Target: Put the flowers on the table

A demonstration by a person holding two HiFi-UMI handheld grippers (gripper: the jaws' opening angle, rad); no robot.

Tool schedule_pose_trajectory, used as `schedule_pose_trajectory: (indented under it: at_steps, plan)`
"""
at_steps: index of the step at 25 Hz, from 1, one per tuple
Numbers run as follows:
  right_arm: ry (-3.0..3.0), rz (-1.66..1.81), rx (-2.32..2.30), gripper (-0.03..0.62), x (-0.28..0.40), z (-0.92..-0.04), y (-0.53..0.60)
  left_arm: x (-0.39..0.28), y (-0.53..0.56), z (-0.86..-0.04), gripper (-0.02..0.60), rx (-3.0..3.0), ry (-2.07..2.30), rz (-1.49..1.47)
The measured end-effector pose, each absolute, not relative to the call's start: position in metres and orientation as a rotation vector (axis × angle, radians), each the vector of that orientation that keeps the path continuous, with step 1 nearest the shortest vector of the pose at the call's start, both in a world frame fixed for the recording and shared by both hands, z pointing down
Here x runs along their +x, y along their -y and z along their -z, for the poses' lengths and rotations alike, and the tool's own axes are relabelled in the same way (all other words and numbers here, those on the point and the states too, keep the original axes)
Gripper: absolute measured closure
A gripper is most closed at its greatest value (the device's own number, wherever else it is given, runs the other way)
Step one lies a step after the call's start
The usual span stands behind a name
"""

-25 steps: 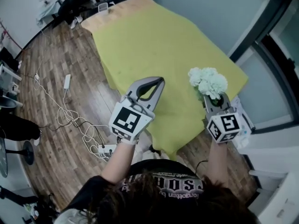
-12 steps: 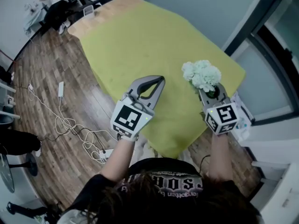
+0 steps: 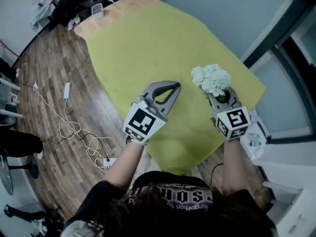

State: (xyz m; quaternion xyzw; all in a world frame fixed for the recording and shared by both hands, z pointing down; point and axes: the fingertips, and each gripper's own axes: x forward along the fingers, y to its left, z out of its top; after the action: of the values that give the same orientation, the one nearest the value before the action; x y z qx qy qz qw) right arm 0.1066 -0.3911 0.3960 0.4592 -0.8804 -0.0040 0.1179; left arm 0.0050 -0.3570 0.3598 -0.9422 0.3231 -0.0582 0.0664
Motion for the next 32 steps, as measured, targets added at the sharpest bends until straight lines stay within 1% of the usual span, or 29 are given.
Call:
schedule_pose_trajectory:
  at_steps: [8, 15, 25, 30, 32]
  plan:
    - [2.604, 0.051, 1.198, 0.528, 0.102, -0.414, 0.437, 0.025, 0.397, -0.391, 0.583, -2.861, -0.903, 0.267]
    - [2.615, -0.016, 1.131, 0.528, 0.104, -0.458, 0.474, 0.043, 0.422, -0.429, 0.583, -2.888, -0.823, 0.316]
    - [2.595, -0.119, 1.053, 0.519, 0.091, -0.525, 0.517, 0.048, 0.458, -0.493, 0.583, -2.936, -0.910, 0.422]
    - [2.565, -0.175, 1.009, 0.513, 0.083, -0.552, 0.536, 0.048, 0.462, -0.505, 0.583, -2.963, -0.935, 0.433]
    - [2.552, -0.202, 0.988, 0.496, 0.080, -0.563, 0.540, 0.045, 0.461, -0.506, 0.583, -2.984, -0.950, 0.418]
